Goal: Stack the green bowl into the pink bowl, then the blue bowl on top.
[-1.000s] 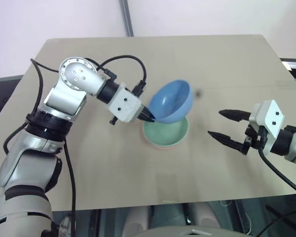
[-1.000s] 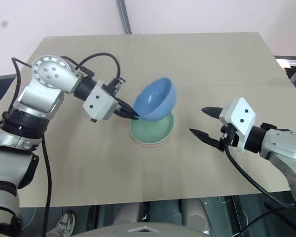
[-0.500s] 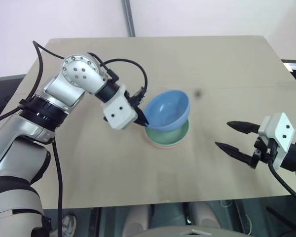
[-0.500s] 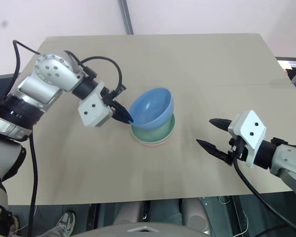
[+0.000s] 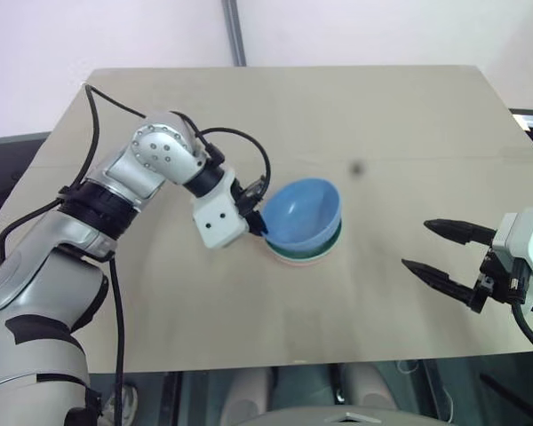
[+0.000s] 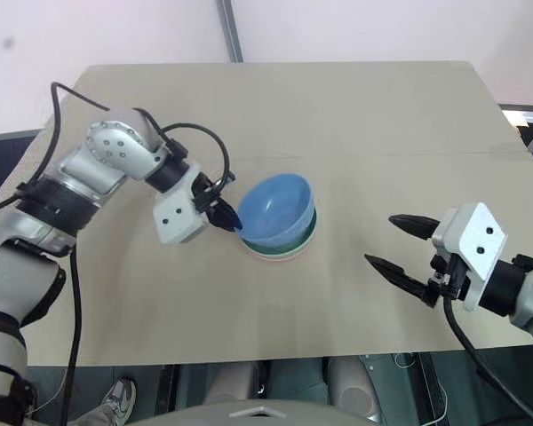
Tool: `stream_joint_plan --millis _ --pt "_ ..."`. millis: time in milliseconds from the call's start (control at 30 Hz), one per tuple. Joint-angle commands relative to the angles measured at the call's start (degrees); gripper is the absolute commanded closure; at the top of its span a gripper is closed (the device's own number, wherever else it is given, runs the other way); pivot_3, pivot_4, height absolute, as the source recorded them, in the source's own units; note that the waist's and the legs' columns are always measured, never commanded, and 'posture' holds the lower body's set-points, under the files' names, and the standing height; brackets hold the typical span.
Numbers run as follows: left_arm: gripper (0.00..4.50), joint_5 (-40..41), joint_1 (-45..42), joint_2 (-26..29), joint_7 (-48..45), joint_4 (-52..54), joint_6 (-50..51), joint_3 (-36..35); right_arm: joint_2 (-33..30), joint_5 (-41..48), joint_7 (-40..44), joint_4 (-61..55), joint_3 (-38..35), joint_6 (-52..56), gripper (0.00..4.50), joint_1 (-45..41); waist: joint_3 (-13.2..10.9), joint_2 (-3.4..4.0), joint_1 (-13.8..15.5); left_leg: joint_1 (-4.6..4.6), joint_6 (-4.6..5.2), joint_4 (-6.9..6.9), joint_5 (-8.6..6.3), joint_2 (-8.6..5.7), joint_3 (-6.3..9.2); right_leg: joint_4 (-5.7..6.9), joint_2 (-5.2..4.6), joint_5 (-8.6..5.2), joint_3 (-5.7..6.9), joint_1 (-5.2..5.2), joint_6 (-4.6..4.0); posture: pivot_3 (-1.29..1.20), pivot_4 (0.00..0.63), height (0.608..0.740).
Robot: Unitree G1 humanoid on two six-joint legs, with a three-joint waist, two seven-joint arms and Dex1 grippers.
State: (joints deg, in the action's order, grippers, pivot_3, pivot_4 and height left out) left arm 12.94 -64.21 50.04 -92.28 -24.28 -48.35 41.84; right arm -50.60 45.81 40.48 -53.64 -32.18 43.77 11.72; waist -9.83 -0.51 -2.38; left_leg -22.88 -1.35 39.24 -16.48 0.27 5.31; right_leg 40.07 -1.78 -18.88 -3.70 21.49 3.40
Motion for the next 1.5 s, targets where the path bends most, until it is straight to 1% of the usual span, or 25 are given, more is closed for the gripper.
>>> stream_joint_plan --millis 33,67,100,133,200,267,400,467,533,700,767,800,867,900,933,967,1033,1100,1233,1333,1500 --pt "3.71 -0.9 -1.0 -2.1 -0.2 -1.8 -2.6 -1.2 -0.8 0.4 -0.8 -1.5 0.3 -1.4 0.82 -1.2 0.0 0.0 0.0 -0.01 0.0 0.0 0.0 0.0 0.0 0.0 0.0 0.0 0.0 0.0 0.0 0.0 0.15 0.74" --pt "3.52 -1.0 -0.9 -2.5 -0.2 -2.1 -2.9 -1.5 -0.9 0.4 -1.0 -1.6 0.6 -1.5 0.82 -1.4 0.0 0.0 0.0 -0.01 0.0 0.0 0.0 0.0 0.0 0.0 0.0 0.0 0.0 0.0 0.0 0.0 0.15 0.74" --pt "2.86 -1.0 -0.8 -2.9 -0.2 -2.4 -3.4 -1.9 -0.9 0.5 -1.2 -1.6 0.8 -1.5 0.82 -1.6 0.0 0.0 0.0 0.0 0.0 0.0 0.0 0.0 0.0 0.01 0.0 0.0 0.0 0.0 0.0 0.0 0.15 0.74" --pt "2.75 -0.8 -0.8 -3.0 -0.2 -2.4 -3.7 -2.4 -0.9 0.5 -1.4 -1.7 1.0 -1.5 0.82 -1.7 0.0 0.0 0.0 0.0 0.0 0.0 0.0 0.0 0.01 0.01 0.0 0.0 0.0 0.0 0.0 0.0 0.15 0.74" --pt "2.75 0.5 -0.5 -2.9 -0.2 -1.7 -1.7 -4.2 -0.9 0.6 -1.6 -2.0 1.4 -1.6 0.82 -1.7 0.0 0.0 -0.1 0.0 0.0 0.0 0.0 0.0 0.0 0.01 0.0 0.0 0.0 0.0 0.0 0.0 0.15 0.74" --pt "2.75 2.8 0.4 -1.9 -0.2 0.8 4.3 -7.0 -0.7 0.5 -1.9 -2.2 1.8 -1.7 0.82 -1.7 0.0 -0.01 -0.1 0.0 0.0 0.0 0.0 0.0 0.0 0.02 0.01 0.0 -0.01 0.01 0.0 0.0 0.15 0.74" --pt "2.75 5.0 4.0 1.6 4.4 9.1 21.4 -14.6 -0.3 0.0 -2.3 -2.2 3.4 -2.3 0.82 -2.0 0.0 0.0 -0.4 0.01 0.0 0.0 0.0 0.02 0.01 0.03 0.02 0.0 -0.01 0.01 0.0 0.0 0.15 0.74" --pt "2.75 7.7 6.6 4.3 8.4 16.2 34.7 -19.1 -0.6 -0.3 -1.9 -1.6 4.5 -2.9 0.82 -2.3 0.0 0.0 -0.3 0.01 0.0 -0.01 0.0 0.03 0.03 0.02 0.02 0.0 0.01 0.01 0.0 0.0 0.15 0.74" --pt "2.75 10.2 9.2 6.7 11.4 22.4 44.7 -22.7 -1.0 -0.5 -1.3 -0.6 5.2 -3.4 0.82 -3.0 0.0 0.0 -0.3 0.01 0.0 -0.01 0.0 0.03 0.04 0.03 0.02 0.0 0.01 0.01 0.0 0.0 0.15 0.74" --pt "2.75 15.1 19.9 12.0 20.7 34.9 65.0 -32.9 -2.0 -1.6 0.7 3.2 8.7 -4.9 0.82 -6.7 0.0 0.0 -0.2 0.07 0.0 -0.01 0.0 0.06 0.03 0.07 0.02 0.0 0.0 0.0 0.0 0.0 0.15 0.74" --pt "2.75 18.5 25.8 10.9 28.0 39.5 72.8 -38.4 -2.1 -2.4 1.1 4.6 10.4 -5.5 0.82 -8.4 0.0 0.01 -0.2 0.09 0.0 -0.01 0.0 0.07 0.04 0.09 0.03 0.0 0.02 -0.01 0.0 0.0 0.15 0.74" --pt "2.75 23.4 28.9 8.0 33.4 41.5 77.2 -42.6 -2.1 -3.0 1.2 5.1 11.3 -5.9 0.82 -9.1 0.0 0.0 -0.1 0.11 0.0 -0.02 0.0 0.08 0.03 0.09 0.02 0.0 0.0 -0.01 0.0 0.0 0.15 0.74" --pt "2.75 22.4 36.3 1.9 43.4 46.4 76.7 -49.0 -1.5 -4.4 0.7 5.9 13.2 -6.6 0.82 -10.3 0.0 -0.01 0.2 0.12 0.0 -0.02 0.0 0.14 0.15 0.11 -0.02 0.0 -0.01 0.0 0.0 0.0 0.15 0.74" --pt "2.75 21.3 38.5 0.2 46.2 48.1 76.5 -50.6 -1.3 -4.7 0.6 6.1 13.6 -6.8 0.82 -10.5 0.0 -0.03 0.2 0.08 0.0 0.04 0.0 0.19 0.31 0.16 -0.09 -0.01 0.02 0.0 0.0 0.0 0.15 0.74" --pt "2.75 21.3 43.6 -1.8 49.2 50.5 78.0 -52.9 -0.9 -6.7 0.0 6.4 14.9 -7.9 0.82 -10.7 0.0 -0.06 0.2 0.03 0.0 0.04 0.0 0.16 0.34 0.07 -0.07 0.0 0.03 0.0 0.01 0.0 0.15 0.74" --pt "2.75 21.0 48.7 -2.6 49.8 52.5 78.5 -54.3 0.1 -7.3 0.0 6.9 15.9 -9.1 0.82 -10.9 0.0 -0.07 0.0 0.02 0.0 0.05 0.0 0.14 0.35 0.08 -0.09 0.0 0.02 -0.01 0.01 0.0 0.15 0.74" --pt "2.75 20.8 58.8 -4.4 49.0 55.2 76.8 -57.1 0.5 -8.7 0.7 7.7 17.1 -10.2 0.82 -10.6 0.0 -0.07 -0.1 0.08 -0.01 -0.06 0.0 0.13 0.27 0.01 -0.1 0.0 -0.1 0.01 0.01 0.0 0.15 0.74" --pt "2.75 22.2 66.4 -5.1 46.1 56.0 75.7 -59.9 0.2 -9.3 1.5 8.3 17.1 -10.5 0.82 -9.8 0.0 -0.07 0.0 0.09 -0.02 -0.14 0.0 0.16 0.21 -0.03 -0.12 0.0 -0.16 0.06 0.0 0.0 0.15 0.74" --pt "2.75 20.7 77.5 -5.1 40.0 53.6 70.2 -64.6 -0.3 -11.1 2.6 8.8 14.9 -11.3 0.82 -6.4 0.0 -0.08 0.9 0.11 -0.01 -0.15 0.0 0.15 0.24 -0.04 -0.16 0.0 0.0 -0.02 0.0 0.0 0.15 0.74" --pt "2.75 20.7 81.4 -4.3 36.4 52.2 68.0 -67.7 -0.5 -11.2 3.2 8.6 12.1 -11.3 0.82 -3.7 0.0 -0.06 1.7 0.21 -0.01 -0.14 0.0 0.12 0.12 -0.03 -0.17 0.0 0.05 -0.14 0.0 0.0 0.15 0.74" --pt "2.75 22.9 83.5 -2.5 31.6 50.9 67.5 -72.9 -0.7 -10.4 4.3 8.1 8.0 -10.2 0.82 -0.1 0.0 -0.07 1.7 0.37 -0.01 -0.14 -0.01 0.11 0.15 -0.12 -0.16 0.01 0.15 -0.36 0.0 0.0 0.15 0.74"
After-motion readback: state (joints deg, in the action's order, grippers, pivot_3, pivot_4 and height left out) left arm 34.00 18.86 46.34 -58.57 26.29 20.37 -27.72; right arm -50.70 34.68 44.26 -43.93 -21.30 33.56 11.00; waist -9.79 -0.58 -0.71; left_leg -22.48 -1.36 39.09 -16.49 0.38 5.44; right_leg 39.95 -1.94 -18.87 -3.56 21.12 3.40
